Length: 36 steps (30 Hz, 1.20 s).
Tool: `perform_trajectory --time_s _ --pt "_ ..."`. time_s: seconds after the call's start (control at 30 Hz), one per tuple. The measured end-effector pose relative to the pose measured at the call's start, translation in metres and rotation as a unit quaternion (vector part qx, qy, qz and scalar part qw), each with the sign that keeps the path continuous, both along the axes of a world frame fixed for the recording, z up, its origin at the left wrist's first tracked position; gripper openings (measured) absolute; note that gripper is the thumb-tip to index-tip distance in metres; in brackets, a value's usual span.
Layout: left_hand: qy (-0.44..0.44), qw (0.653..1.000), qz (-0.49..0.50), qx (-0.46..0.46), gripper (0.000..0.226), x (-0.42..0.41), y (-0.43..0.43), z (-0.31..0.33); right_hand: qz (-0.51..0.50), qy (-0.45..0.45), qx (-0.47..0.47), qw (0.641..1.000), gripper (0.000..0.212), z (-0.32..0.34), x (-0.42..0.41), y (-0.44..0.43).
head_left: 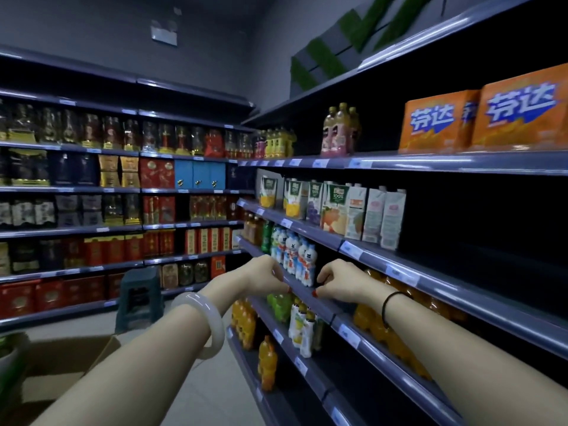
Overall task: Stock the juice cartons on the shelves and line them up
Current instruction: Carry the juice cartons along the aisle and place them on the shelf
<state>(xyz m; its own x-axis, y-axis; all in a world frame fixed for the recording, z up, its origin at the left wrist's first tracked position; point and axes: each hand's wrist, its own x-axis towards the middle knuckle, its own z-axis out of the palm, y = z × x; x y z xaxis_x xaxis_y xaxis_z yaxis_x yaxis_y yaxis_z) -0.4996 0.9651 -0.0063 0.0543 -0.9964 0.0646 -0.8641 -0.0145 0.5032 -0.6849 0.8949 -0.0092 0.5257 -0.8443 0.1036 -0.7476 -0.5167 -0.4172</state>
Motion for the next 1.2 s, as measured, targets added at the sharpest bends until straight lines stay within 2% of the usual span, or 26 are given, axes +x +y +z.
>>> perform_trajectory --time_s 0.13,0.27,0.4,0.63,0.77,1.0,1.1,1.2 --pt "0.001 0.999 -0.038 0.000 0.029 0.062 -0.080 -0.006 -0.030 -0.018 -0.006 0.999 0.038 -0.004 0.056 -0.066" --pt "0.010 0.997 -0.081 0.001 0.031 0.087 -0.132 0.000 -0.085 -0.042 -0.006 0.995 0.032 -0.005 0.076 -0.106" --pt "0.018 0.990 -0.143 -0.008 0.019 0.108 -0.203 0.009 -0.147 -0.073 -0.012 0.986 0.031 -0.003 0.090 -0.153" --pt "0.057 0.971 -0.230 -0.009 0.028 0.088 -0.305 0.006 -0.268 -0.094 -0.041 0.958 0.035 0.001 0.068 -0.213" --pt "0.073 0.957 -0.277 -0.040 0.029 0.063 -0.354 0.005 -0.321 -0.104 -0.068 0.939 0.038 0.004 0.048 -0.243" --pt "0.094 0.938 -0.330 -0.043 0.040 0.033 -0.433 0.021 -0.352 -0.146 -0.082 0.921 0.024 0.013 0.028 -0.301" --pt "0.110 0.933 -0.339 -0.055 0.035 0.034 -0.460 0.020 -0.363 -0.158 -0.080 0.915 0.023 0.012 0.033 -0.325" --pt "0.136 0.928 -0.342 -0.050 0.021 0.042 -0.485 0.015 -0.375 -0.135 -0.081 0.914 0.033 0.010 0.045 -0.346"
